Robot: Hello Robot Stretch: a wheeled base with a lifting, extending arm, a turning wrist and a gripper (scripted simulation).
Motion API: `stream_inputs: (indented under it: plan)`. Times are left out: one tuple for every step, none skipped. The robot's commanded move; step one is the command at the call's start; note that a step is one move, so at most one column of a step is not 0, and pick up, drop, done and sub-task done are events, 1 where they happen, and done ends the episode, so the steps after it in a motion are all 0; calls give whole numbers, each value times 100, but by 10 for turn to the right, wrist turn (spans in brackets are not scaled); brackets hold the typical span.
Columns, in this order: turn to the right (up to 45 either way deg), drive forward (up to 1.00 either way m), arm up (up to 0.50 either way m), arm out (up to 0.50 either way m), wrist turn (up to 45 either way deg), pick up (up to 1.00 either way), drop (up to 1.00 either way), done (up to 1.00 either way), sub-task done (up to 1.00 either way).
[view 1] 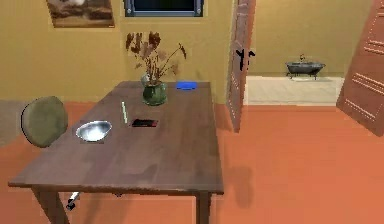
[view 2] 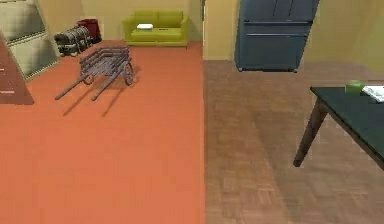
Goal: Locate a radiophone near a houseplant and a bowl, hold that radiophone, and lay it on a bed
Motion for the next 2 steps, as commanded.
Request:
stream_inputs:
  plan:
    - [0, 15, 0, 0, 0, 0, 0, 0, 0]
    - [-450, 0, 0, 0, 0, 0, 0, 0, 0]
